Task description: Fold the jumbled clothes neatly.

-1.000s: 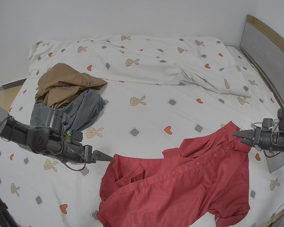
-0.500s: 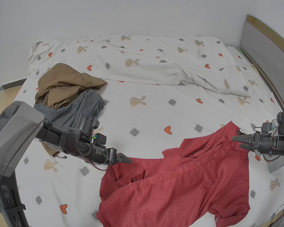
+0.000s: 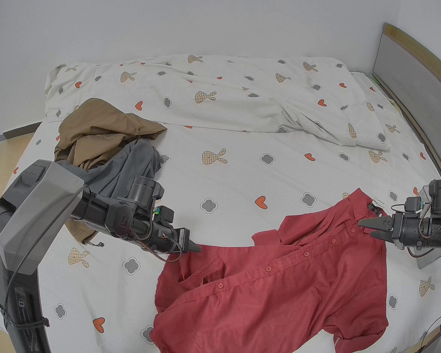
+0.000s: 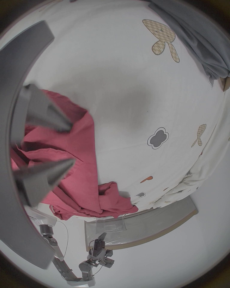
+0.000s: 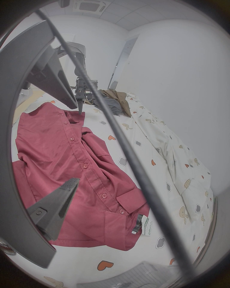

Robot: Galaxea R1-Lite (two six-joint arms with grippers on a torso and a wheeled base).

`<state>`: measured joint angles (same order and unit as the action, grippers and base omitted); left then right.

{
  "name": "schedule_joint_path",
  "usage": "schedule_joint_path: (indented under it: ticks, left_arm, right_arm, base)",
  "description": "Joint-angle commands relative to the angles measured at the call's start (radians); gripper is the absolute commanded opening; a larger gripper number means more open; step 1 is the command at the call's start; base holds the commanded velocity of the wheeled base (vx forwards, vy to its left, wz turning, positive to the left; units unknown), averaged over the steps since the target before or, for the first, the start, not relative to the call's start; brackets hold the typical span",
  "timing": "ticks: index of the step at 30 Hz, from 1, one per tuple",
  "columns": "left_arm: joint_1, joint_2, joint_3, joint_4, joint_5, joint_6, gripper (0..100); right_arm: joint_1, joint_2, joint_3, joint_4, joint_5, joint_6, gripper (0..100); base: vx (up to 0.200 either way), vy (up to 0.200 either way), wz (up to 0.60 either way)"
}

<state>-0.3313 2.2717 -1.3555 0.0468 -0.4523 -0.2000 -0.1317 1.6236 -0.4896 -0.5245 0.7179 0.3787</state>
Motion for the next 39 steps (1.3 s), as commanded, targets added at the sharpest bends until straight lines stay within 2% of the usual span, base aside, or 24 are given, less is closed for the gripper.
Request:
schedule_joint_path:
  ticks: [1,7,11,18,25,28,38,39]
  left_arm:
    - [0.006,0.019,-0.014,0.001,0.0,-0.009,0]
    - [0.047,-0.009,-0.02,-0.005,0.0,-0.025,0]
    - [0.132,-0.093,-0.073,-0.002,0.0,-0.076,0]
    - [0.233,-0.207,-0.119,-0.002,-0.003,-0.099,0]
    - [0.268,-0.196,-0.212,0.007,-0.005,-0.11,0]
    - [0.275,-0.175,-0.29,0.074,-0.005,-0.121,0]
    - [0.276,-0.138,-0.266,0.125,0.001,-0.113,0]
    - [0.278,-0.133,-0.261,0.127,0.001,-0.111,100]
  right_arm:
    - [0.0,0.005,0.003,0.0,0.0,0.0,100]
    - [0.0,0.013,0.003,0.0,0.002,0.0,100]
    - [0.0,0.016,0.002,0.0,0.002,-0.001,100]
    - [0.003,0.021,0.002,0.0,0.002,-0.001,100]
    - [0.009,0.021,0.002,0.0,0.002,-0.001,100]
    - [0.009,0.021,0.002,0.0,0.002,-0.001,100]
    - [0.007,0.044,0.0,0.0,0.0,-0.001,100]
    - [0.006,0.048,-0.003,0.0,0.0,-0.001,100]
  base:
    - [0.0,0.0,0.0]
    - [0.0,0.0,0.0]
    - [0.0,0.0,0.0]
    - [0.0,0.0,0.0]
    - [0.0,0.0,0.0]
    - [0.0,0.0,0.0]
    - [0.0,0.0,0.0]
    - [0.0,0.0,0.0]
